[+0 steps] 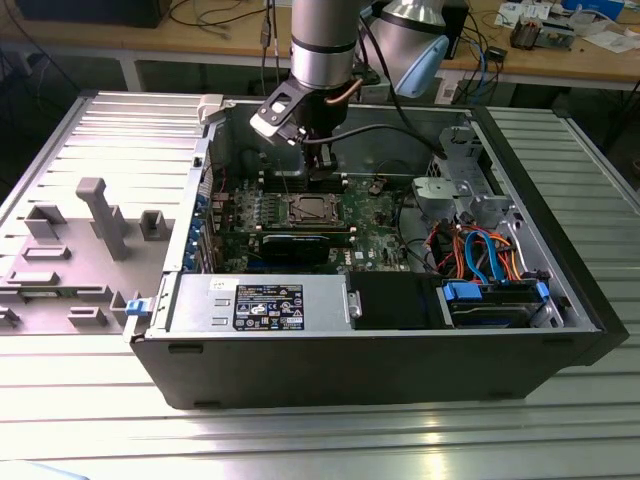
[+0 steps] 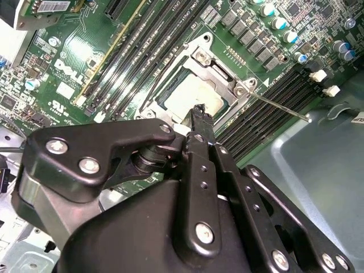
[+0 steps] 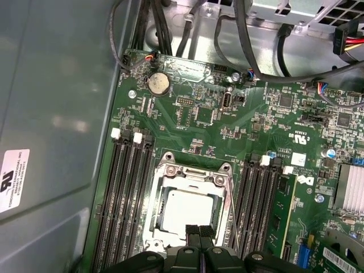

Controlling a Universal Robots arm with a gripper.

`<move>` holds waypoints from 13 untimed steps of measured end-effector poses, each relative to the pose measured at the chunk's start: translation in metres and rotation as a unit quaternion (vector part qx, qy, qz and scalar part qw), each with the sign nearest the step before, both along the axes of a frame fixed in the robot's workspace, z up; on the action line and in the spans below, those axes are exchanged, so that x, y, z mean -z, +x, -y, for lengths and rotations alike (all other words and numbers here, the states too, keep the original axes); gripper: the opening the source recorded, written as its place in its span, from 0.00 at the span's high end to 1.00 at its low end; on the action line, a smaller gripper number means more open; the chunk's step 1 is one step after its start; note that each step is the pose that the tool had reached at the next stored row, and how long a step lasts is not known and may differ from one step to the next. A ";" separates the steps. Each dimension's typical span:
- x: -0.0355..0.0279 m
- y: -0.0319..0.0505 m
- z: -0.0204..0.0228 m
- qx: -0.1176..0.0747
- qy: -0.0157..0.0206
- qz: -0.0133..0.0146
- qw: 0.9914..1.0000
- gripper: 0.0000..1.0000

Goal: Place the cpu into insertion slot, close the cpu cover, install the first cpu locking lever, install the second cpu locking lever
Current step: 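Install the first cpu locking lever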

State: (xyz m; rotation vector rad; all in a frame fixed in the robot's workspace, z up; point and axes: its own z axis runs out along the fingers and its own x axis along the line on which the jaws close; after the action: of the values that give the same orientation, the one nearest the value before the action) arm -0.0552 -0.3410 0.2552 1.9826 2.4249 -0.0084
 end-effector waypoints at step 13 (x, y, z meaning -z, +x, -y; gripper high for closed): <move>0.0000 0.0000 0.0000 -0.017 0.000 0.000 1.000 0.89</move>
State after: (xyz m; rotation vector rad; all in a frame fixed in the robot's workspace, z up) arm -0.0552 -0.3409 0.2552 1.9417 2.4577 -0.0080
